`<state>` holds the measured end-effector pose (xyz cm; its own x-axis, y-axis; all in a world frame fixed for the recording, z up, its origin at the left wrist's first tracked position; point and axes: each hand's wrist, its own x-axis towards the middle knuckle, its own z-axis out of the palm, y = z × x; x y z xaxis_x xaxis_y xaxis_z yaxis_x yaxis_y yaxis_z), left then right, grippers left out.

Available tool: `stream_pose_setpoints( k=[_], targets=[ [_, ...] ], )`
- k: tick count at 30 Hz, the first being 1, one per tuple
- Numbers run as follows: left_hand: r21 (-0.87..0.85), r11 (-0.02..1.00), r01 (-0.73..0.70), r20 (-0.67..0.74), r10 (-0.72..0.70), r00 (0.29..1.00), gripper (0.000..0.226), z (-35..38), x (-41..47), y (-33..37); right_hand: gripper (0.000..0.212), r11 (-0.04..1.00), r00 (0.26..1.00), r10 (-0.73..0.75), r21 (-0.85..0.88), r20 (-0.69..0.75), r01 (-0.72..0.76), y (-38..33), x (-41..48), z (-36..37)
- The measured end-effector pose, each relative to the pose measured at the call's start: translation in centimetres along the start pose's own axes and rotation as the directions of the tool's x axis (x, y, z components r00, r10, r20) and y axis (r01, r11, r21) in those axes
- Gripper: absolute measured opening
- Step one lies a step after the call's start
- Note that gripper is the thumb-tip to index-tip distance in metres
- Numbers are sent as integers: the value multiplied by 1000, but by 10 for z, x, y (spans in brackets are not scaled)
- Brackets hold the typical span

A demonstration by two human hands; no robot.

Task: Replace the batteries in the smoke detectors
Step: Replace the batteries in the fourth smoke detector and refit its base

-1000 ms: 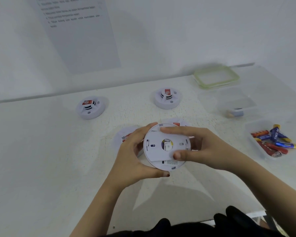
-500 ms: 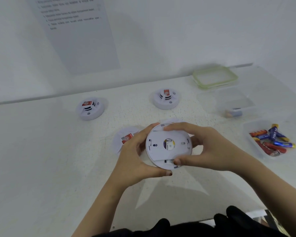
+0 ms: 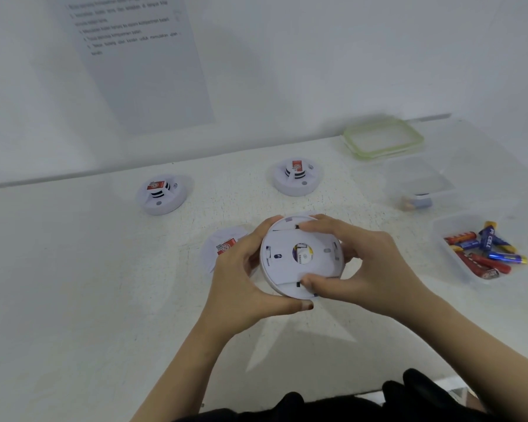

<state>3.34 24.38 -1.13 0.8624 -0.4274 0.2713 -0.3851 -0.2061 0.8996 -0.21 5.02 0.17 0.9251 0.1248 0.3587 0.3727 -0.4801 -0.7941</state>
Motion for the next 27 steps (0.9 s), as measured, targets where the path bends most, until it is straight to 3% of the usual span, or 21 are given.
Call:
stream_pose_setpoints(
  k=[9, 16, 27],
  targets=[
    [25, 1000, -16, -20, 16, 1000, 94, 5, -2, -1, 52, 998, 998, -13, -65, -60, 9, 2, -7, 7],
    [12, 1000, -15, 23, 14, 1000, 95, 6, 3, 1, 59, 1000, 994, 14, 4, 112, -14, 4, 1, -7],
    [4, 1000, -29, -12, 29, 999, 91, 8, 2, 3, 57, 994, 995, -31, -109, -96, 21, -4, -2, 7]
  ],
)
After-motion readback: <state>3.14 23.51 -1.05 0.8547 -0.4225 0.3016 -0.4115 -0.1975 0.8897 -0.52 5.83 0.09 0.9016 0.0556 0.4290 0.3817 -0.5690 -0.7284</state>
